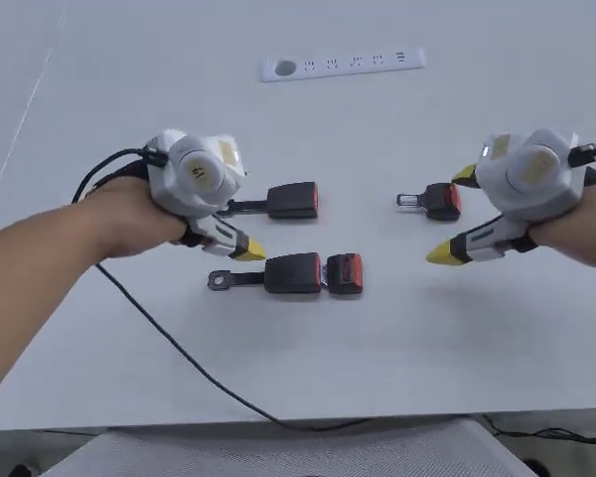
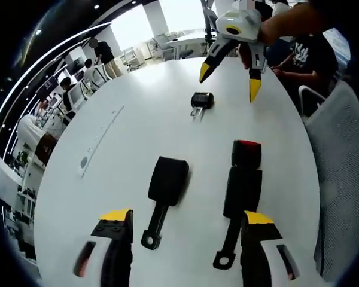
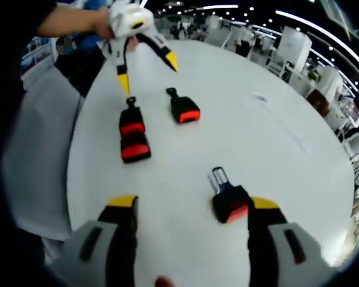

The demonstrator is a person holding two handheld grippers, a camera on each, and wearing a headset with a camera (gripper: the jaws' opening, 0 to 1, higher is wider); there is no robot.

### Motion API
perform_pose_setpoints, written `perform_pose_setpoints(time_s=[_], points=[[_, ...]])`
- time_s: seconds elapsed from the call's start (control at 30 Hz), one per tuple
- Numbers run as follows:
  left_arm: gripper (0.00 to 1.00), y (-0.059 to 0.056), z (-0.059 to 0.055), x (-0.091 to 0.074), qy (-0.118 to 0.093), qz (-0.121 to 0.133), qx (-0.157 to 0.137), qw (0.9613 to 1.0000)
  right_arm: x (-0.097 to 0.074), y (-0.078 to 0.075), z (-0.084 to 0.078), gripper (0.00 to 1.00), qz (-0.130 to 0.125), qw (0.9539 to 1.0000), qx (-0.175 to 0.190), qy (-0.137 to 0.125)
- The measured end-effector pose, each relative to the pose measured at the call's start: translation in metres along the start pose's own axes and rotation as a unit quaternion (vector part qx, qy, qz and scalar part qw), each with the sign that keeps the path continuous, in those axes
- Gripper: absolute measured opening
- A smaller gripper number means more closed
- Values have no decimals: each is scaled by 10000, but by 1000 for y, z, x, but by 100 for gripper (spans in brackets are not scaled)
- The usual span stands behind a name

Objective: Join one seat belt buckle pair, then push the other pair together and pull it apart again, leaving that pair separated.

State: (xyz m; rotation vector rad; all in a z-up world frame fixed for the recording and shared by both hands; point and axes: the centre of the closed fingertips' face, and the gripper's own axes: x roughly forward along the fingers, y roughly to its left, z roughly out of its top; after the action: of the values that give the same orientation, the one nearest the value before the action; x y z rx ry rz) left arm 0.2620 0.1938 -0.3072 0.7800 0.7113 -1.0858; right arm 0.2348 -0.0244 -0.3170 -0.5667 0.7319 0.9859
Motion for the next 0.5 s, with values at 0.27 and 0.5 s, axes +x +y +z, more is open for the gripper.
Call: perform_pose_setpoints(time_s=[0.27, 0.5], points=[[85, -7, -17, -44, -431, 578, -915, 9932, -28, 21, 5, 95, -431, 9966, 564, -422], [94, -16, -47, -70, -521, 966, -1511, 9824, -49, 27, -7, 99, -642, 9918, 952, -553]])
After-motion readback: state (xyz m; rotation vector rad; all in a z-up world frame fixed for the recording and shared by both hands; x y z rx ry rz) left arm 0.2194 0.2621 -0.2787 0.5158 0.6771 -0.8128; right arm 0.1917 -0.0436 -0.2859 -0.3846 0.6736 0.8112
